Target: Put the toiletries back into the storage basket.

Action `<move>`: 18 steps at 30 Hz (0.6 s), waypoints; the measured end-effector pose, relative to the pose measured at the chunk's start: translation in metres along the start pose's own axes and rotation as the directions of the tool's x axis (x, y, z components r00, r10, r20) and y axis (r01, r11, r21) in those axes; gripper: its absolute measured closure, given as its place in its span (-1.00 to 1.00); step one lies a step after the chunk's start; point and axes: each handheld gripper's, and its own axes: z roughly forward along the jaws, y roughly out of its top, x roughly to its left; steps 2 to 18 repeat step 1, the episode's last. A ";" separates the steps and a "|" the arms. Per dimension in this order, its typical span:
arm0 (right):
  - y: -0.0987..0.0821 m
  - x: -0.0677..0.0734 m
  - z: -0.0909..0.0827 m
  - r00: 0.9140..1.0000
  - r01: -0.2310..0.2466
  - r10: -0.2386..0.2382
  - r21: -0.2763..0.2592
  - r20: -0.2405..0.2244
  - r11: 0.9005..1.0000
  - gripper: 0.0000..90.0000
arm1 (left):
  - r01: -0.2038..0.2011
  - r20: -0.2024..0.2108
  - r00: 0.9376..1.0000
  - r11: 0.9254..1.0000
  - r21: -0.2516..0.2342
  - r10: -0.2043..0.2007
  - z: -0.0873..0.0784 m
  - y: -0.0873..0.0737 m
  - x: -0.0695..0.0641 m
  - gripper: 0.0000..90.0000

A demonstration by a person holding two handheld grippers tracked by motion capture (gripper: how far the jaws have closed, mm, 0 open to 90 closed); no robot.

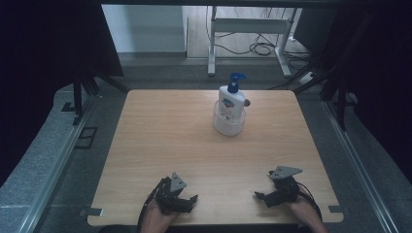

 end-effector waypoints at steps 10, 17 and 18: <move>0.000 0.000 0.000 1.000 -0.001 0.001 0.000 0.000 1.000 -1.00 | 0.001 0.000 1.000 1.000 -0.001 -0.001 0.000 0.000 0.000 -0.74; 0.000 0.000 0.000 1.000 -0.001 0.001 0.000 0.000 1.000 -1.00 | 0.001 0.000 1.000 1.000 -0.001 -0.001 0.000 0.000 0.000 -0.74; 0.000 0.000 0.000 1.000 -0.001 0.001 0.000 0.000 1.000 -1.00 | 0.001 0.000 1.000 1.000 -0.001 -0.001 0.000 0.000 0.000 -0.74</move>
